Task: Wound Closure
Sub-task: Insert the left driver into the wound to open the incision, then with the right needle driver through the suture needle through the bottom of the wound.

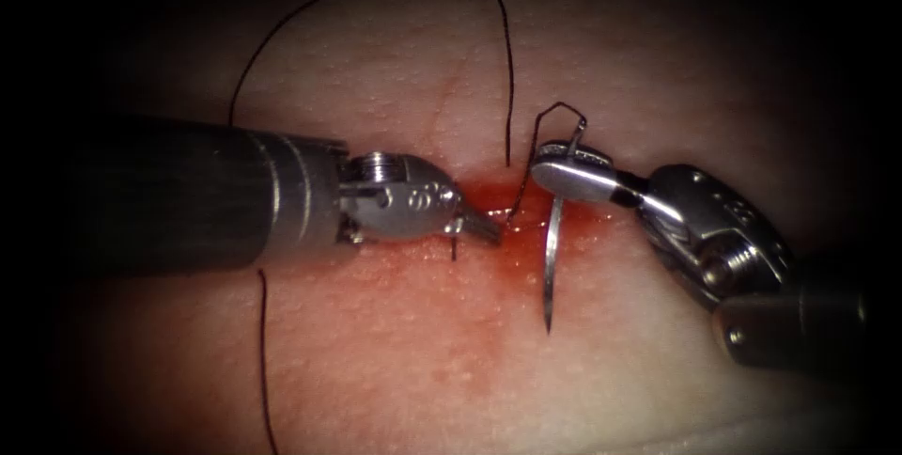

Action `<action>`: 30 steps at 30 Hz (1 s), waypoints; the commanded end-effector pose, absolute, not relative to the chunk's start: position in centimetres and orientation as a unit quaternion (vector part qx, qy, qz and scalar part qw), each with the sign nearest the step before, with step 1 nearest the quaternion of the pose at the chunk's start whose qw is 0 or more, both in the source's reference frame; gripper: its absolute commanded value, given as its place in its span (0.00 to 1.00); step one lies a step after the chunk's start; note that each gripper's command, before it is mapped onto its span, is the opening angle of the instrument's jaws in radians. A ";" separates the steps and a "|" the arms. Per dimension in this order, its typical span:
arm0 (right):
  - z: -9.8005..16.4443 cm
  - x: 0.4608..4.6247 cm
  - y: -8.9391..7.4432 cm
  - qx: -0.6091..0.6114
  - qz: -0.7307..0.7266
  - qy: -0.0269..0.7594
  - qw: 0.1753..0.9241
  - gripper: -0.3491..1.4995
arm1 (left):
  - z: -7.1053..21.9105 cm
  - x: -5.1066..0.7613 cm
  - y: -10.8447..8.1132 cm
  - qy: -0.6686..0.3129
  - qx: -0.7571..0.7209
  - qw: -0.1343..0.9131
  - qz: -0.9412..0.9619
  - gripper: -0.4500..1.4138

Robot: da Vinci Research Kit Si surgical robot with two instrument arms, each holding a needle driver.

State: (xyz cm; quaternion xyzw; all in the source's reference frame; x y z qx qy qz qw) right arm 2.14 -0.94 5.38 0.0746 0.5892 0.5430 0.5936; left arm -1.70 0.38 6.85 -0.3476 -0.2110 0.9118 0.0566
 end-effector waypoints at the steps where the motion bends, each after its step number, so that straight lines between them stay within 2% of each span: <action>1: 5.4 2.23 -1.0 0.070 0.535 0.592 0.598 0.00 | 7.0 -1.76 0.4 -0.212 -0.343 0.055 0.913 0.00; 9: 5.4 2.26 -0.9 0.066 0.523 0.596 0.605 0.00 | 7.4 -1.70 0.5 -0.239 -0.291 0.041 0.926 0.00; 27: 5.8 2.30 -0.6 -0.027 0.431 0.631 0.644 0.00 | 7.6 -1.60 0.3 -0.304 -0.186 0.008 0.934 0.00; 30: 5.9 2.40 -0.6 -0.043 0.403 0.641 0.652 0.00 | 7.6 -1.57 0.3 -0.312 -0.170 0.040 0.934 0.33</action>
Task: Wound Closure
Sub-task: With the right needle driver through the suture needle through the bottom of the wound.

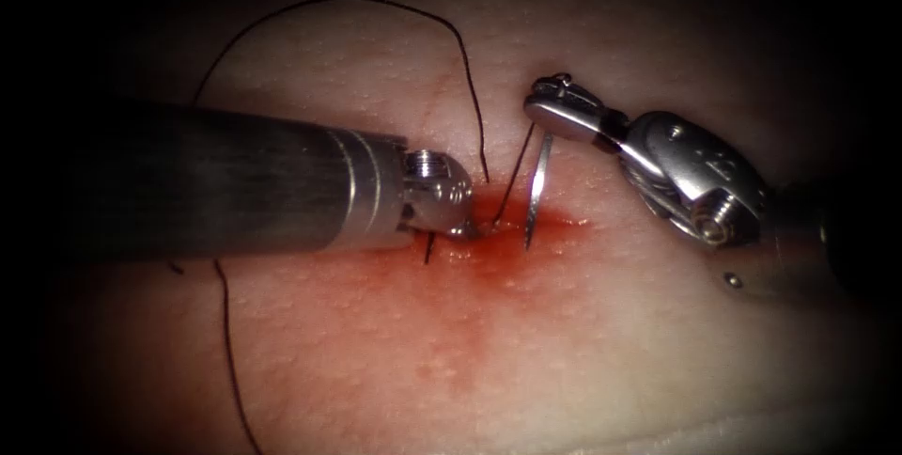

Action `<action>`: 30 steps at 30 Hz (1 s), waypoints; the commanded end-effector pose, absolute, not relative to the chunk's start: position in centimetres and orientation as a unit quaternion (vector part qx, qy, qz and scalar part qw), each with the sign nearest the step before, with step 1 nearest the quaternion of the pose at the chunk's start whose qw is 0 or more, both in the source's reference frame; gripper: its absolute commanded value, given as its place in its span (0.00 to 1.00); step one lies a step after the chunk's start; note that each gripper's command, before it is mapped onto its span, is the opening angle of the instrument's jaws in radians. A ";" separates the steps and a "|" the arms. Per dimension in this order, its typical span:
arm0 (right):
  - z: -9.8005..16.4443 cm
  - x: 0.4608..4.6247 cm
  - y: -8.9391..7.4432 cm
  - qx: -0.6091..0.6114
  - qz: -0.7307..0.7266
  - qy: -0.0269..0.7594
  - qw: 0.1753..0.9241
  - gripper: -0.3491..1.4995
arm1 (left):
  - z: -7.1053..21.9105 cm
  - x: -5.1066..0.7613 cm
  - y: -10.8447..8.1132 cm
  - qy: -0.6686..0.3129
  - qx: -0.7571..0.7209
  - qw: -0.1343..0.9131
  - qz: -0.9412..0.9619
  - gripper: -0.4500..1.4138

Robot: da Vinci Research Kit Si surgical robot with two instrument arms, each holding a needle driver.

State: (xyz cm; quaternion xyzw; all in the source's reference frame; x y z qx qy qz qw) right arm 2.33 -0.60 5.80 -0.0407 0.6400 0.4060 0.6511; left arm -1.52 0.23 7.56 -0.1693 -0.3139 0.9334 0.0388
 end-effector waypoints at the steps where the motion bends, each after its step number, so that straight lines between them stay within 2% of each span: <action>1: 5.9 2.44 -0.6 -0.044 0.397 0.645 0.652 0.00 | 7.6 -1.57 0.3 -0.313 -0.170 0.040 0.934 0.34; 4: 6.0 2.56 -0.7 -0.059 0.379 0.647 0.659 0.00 | 7.6 -1.58 0.3 -0.312 -0.168 0.043 0.934 0.50; 7: 6.1 2.65 -0.7 -0.083 0.358 0.645 0.670 0.00 | 7.6 -1.57 0.3 -0.308 -0.167 0.043 0.936 0.56; 21: 6.1 2.69 -0.7 -0.143 0.316 0.631 0.694 0.00 | 7.6 -1.52 0.2 -0.304 -0.161 0.051 0.938 0.54; 30: 6.2 2.89 -0.8 -0.177 0.288 0.619 0.709 0.00 | 7.5 -1.55 0.2 -0.305 -0.161 0.055 0.937 0.54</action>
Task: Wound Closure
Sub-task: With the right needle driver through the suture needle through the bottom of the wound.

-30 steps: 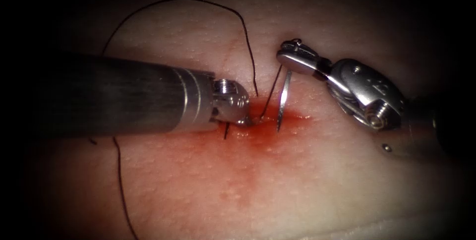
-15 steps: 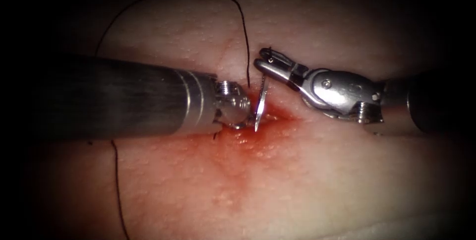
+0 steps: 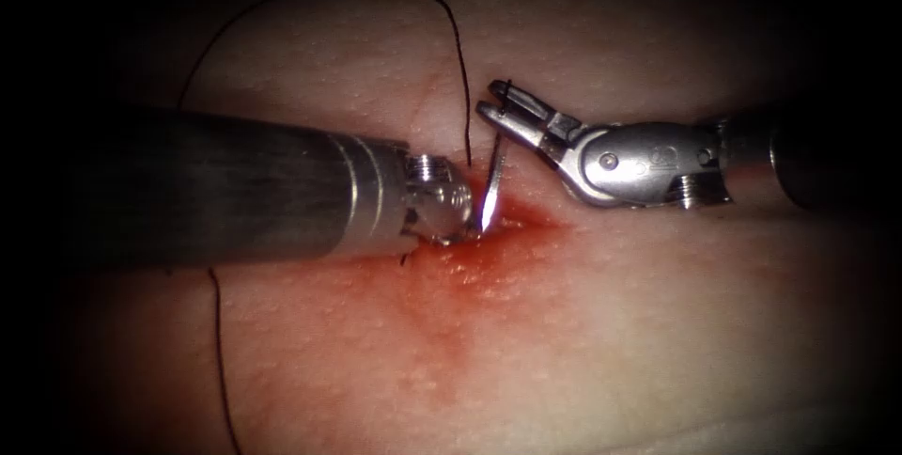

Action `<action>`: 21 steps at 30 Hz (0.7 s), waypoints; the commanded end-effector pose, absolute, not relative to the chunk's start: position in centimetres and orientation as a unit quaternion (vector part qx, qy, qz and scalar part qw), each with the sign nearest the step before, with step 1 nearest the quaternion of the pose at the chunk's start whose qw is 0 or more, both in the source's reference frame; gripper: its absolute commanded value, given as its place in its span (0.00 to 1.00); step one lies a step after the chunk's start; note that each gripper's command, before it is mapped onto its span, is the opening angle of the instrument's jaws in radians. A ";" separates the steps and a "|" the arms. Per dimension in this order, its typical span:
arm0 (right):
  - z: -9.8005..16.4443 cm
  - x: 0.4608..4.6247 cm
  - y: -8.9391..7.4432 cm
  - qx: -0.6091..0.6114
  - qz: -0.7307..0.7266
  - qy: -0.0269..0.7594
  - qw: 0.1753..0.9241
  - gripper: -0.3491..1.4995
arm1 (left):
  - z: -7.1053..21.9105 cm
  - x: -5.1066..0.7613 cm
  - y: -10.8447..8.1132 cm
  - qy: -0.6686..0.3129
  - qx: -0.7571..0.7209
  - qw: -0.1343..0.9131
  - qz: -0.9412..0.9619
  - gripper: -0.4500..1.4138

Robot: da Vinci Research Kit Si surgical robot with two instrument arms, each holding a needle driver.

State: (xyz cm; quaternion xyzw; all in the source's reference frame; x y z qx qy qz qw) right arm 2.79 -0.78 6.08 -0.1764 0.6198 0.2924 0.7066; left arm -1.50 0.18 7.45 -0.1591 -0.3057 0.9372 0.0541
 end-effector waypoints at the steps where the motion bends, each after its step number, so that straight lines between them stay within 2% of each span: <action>1: 6.2 2.91 -0.9 -0.176 0.284 0.617 0.713 0.00 | 7.5 -1.54 0.2 -0.306 -0.163 0.059 0.936 0.54; 15: 6.2 2.91 -1.1 -0.174 0.290 0.603 0.722 0.00 | 7.3 -1.51 0.4 -0.282 -0.196 0.090 0.935 0.54; 21: 6.2 2.85 -1.1 -0.169 0.296 0.597 0.726 0.00 | 6.9 -1.39 0.7 -0.243 -0.253 0.140 0.926 0.48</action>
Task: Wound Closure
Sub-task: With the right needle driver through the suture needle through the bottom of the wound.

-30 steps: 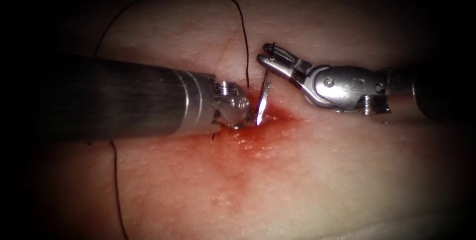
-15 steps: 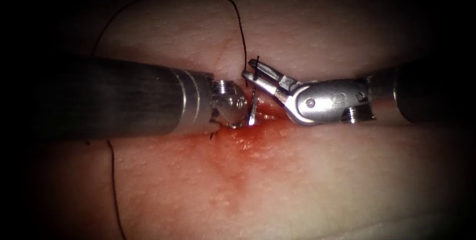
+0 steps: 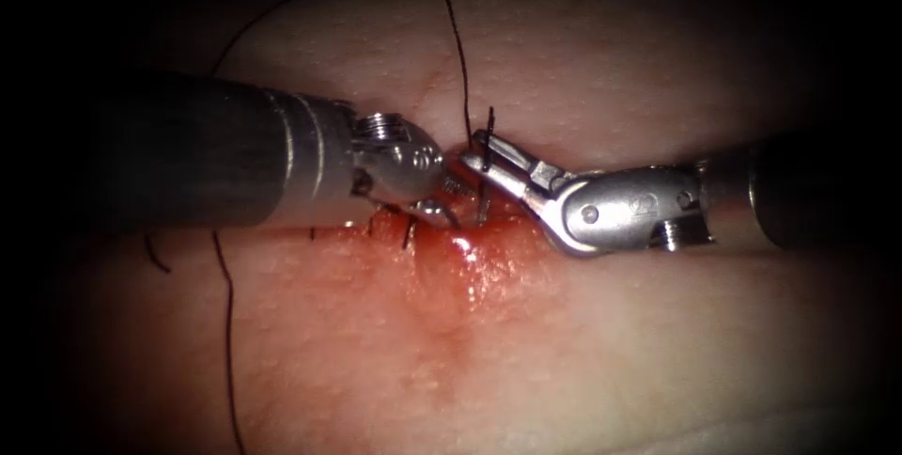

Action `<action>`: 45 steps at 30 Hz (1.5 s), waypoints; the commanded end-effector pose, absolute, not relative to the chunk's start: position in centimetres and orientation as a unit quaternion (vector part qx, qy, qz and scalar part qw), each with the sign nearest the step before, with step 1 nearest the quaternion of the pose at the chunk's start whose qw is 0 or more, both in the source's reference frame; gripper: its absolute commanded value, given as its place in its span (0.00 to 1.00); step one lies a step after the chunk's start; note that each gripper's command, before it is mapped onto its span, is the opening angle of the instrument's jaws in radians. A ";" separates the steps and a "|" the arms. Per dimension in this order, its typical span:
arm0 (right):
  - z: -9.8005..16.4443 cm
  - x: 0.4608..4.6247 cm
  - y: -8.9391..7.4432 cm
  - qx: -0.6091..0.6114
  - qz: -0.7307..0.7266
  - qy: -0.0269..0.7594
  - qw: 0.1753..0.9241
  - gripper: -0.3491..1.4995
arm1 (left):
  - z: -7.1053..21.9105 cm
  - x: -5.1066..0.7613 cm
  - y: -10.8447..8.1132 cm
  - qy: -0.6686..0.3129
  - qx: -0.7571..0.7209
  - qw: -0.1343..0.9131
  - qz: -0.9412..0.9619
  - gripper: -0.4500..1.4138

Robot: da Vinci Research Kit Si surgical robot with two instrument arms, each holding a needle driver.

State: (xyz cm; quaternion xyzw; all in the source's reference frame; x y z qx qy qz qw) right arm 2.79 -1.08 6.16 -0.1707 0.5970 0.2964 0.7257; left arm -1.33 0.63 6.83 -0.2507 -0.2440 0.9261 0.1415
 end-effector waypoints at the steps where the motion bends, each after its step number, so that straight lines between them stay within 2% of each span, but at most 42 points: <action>1: 6.2 2.85 -1.1 -0.170 0.297 0.596 0.726 0.00 | 6.8 -1.37 0.7 -0.234 -0.266 0.144 0.924 0.48; 8: 6.3 2.82 -1.0 -0.163 0.313 0.591 0.726 0.00 | 6.4 -1.33 0.8 -0.186 -0.331 0.159 0.911 0.49; 12: 6.3 2.77 -1.0 -0.153 0.325 0.586 0.726 0.00 | 6.3 -1.38 0.6 -0.167 -0.352 0.150 0.909 0.45; 15: 6.3 2.74 -0.9 -0.131 0.356 0.585 0.717 0.00 | 6.3 -1.41 0.4 -0.162 -0.366 0.144 0.905 0.37; 26: 6.3 2.73 -0.8 -0.065 0.466 0.548 0.692 0.00 | 6.4 -1.55 -0.2 -0.159 -0.402 0.121 0.894 0.27; 45: 6.2 2.66 -0.7 -0.033 0.421 0.559 0.713 0.00 | 6.5 -1.70 -0.5 -0.162 -0.413 0.109 0.890 0.26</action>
